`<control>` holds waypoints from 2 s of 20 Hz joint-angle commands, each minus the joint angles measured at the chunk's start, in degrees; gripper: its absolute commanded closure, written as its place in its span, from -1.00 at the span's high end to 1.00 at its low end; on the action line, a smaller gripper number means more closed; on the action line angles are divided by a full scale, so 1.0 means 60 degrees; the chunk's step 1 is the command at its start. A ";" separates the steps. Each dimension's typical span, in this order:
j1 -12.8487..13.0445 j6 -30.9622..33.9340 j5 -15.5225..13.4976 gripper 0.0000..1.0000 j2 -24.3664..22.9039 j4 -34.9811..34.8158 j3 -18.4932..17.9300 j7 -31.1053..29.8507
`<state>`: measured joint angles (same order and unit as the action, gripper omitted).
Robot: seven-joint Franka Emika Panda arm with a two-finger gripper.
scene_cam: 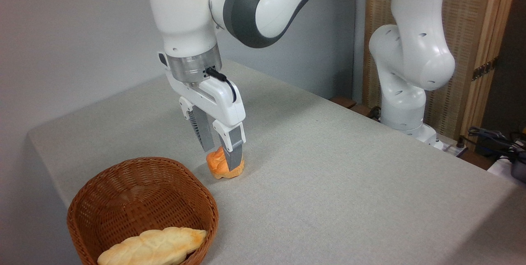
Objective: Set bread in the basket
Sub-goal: 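Lower the gripper onto the orange bread roll and close on it, then lift the held roll and carry it over the woven basket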
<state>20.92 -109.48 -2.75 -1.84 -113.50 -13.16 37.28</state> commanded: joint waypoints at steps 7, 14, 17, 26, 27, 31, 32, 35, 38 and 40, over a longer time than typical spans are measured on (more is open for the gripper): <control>0.1026 -0.0268 -0.0171 1.00 0.0335 -0.0683 -0.0062 0.0115; 0.1055 -0.0342 -0.0069 1.00 0.0643 -0.0669 -0.0048 0.0116; 0.1070 -0.0342 -0.0054 1.00 0.0672 -0.0669 -0.0048 0.0130; 0.1099 -0.0342 -0.0054 -0.18 0.0701 -0.0610 -0.0048 0.0189; 0.1099 -0.0342 -0.0054 -0.18 0.0701 -0.0610 -0.0048 0.0174; 0.1099 -0.0356 -0.0054 -0.16 0.0716 -0.0596 -0.0048 0.0174; 0.1099 -0.0342 -0.0054 -0.16 0.0716 -0.0581 -0.0048 0.0174; 0.1157 -0.0094 -0.0054 -0.16 0.0570 -0.0348 -0.0019 0.0145; 0.1143 0.0537 -0.0142 -0.16 0.0467 0.0136 -0.0004 0.0174; 0.1114 0.0522 -0.0186 -0.16 0.0467 0.0398 -0.0048 0.0174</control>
<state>27.48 -108.11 -2.78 1.47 -113.84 -12.90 37.29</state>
